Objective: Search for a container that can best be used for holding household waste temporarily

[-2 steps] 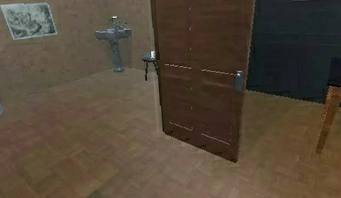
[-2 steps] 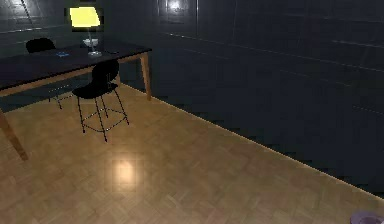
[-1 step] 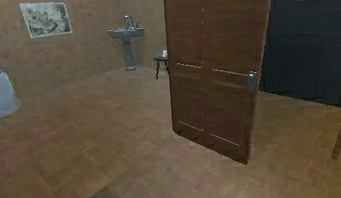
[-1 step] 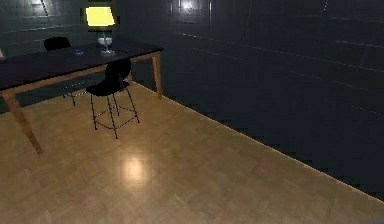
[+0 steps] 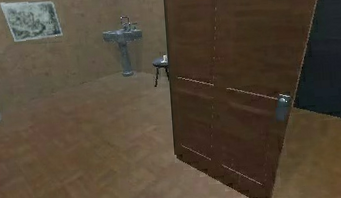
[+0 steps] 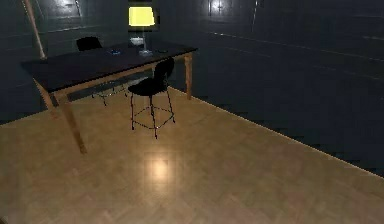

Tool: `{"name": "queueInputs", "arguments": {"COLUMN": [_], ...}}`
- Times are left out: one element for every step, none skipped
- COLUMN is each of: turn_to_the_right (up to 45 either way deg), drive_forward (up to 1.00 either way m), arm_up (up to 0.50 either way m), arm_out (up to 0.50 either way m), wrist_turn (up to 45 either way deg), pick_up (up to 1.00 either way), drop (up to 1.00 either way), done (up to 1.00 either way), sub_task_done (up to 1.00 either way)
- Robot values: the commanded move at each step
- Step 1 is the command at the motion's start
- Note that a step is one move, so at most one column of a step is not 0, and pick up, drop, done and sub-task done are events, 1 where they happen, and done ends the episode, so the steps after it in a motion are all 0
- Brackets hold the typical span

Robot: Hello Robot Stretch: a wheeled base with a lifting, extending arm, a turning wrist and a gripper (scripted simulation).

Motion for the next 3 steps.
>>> {"name": "queueInputs", "arguments": {"turn_to_the_right": [-45.0, 0.0, 0.0], "drive_forward": [0.00, 1.00, 0.35], "arm_up": [0.00, 0.00, 0.00], "arm_out": [0.00, 0.00, 0.00], "wrist_turn": [0.0, 0.0, 0.0], "pick_up": [0.00, 0.00, 0.00], "drop": [0.00, 0.00, 0.00], "done": [0.00, 0.00, 0.00], "sub_task_done": [0.00, 0.00, 0.00]}}
